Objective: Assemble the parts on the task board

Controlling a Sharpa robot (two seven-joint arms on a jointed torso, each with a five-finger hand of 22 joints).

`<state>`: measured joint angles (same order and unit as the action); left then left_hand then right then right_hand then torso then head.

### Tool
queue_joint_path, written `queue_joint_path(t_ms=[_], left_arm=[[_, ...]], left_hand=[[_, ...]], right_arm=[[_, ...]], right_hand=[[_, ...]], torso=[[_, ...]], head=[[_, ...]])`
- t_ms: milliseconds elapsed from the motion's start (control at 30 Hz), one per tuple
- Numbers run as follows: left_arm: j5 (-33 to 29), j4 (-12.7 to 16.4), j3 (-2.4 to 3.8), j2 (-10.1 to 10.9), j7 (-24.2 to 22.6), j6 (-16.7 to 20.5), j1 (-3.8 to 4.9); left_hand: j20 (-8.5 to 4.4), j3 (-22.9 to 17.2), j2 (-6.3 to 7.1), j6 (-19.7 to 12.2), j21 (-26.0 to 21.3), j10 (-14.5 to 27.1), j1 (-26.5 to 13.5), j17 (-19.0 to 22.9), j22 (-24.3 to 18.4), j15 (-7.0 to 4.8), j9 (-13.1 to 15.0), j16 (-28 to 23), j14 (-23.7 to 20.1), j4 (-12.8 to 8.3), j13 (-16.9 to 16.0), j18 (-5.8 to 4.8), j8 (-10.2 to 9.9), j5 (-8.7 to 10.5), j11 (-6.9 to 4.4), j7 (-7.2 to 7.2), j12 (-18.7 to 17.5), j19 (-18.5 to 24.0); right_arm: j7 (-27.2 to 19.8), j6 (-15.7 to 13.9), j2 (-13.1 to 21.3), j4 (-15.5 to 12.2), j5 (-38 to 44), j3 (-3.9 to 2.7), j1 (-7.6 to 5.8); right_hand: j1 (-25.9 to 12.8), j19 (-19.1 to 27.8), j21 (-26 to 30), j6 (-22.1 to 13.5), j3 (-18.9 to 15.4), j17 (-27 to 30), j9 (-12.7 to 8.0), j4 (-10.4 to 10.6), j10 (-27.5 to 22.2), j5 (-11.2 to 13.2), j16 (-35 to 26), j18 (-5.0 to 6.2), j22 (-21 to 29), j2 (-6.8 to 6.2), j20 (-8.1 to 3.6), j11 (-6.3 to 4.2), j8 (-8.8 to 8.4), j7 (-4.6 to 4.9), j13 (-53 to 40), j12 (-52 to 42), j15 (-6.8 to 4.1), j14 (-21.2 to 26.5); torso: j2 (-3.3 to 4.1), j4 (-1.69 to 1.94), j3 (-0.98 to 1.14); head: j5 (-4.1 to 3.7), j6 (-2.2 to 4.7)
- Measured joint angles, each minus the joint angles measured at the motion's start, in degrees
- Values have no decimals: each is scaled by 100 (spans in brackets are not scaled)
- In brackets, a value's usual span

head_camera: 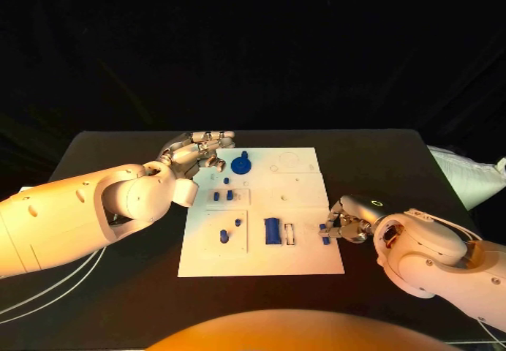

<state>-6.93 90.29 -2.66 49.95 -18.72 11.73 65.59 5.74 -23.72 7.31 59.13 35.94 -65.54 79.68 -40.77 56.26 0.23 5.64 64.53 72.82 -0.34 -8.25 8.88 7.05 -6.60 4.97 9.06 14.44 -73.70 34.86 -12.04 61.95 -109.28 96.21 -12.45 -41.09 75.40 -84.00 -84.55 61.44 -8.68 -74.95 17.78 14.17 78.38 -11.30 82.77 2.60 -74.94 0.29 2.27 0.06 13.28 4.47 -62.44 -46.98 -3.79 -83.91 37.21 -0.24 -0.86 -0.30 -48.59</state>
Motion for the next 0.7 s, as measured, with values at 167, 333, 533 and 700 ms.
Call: queue_joint_path(t_ms=[167,333,533,700], left_arm=[[0,2,0,4,2,-1,-3],[1,3,0,12,6,-4,-5],[1,3,0,19,10,-8,-7],[2,3,0,23,14,-11,-10]], left_hand=[[0,0,0,0,0,0,0,0,0,0,0,0,0,0,0,0,0,0,0,0,0,0],[0,0,0,0,0,0,0,0,0,0,0,0,0,0,1,0,0,0,0,0,0,0],[0,0,0,0,0,0,0,0,0,0,0,0,0,0,1,0,0,0,0,0,0,0],[0,0,0,0,0,0,0,0,0,0,0,0,0,0,1,0,0,0,0,0,0,0]], right_arm=[[4,107,-20,18,115,0,17],[6,220,-52,19,259,-6,26],[6,334,-102,29,475,-5,36],[1,421,-152,29,703,-5,61]], right_hand=[[-10,0,0,26,-8,0,25,41,0,0,0,0,0,-10,0,0,0,-26,24,33,0,0],[-23,0,0,69,-16,1,58,63,0,0,-28,0,1,-23,0,0,1,-27,-6,32,0,0],[72,0,0,77,-3,1,98,50,6,32,-29,0,1,-114,0,-6,18,-34,-13,7,0,0],[543,0,0,86,229,1,160,-182,-10,211,-29,0,1,-98,0,-51,47,-43,-15,7,-43,-1]], torso=[[1,-2,-3],[-1,-1,-3],[-3,2,-2],[-4,2,-2]], head=[[5,-20],[27,-37],[48,-51],[57,-60]])
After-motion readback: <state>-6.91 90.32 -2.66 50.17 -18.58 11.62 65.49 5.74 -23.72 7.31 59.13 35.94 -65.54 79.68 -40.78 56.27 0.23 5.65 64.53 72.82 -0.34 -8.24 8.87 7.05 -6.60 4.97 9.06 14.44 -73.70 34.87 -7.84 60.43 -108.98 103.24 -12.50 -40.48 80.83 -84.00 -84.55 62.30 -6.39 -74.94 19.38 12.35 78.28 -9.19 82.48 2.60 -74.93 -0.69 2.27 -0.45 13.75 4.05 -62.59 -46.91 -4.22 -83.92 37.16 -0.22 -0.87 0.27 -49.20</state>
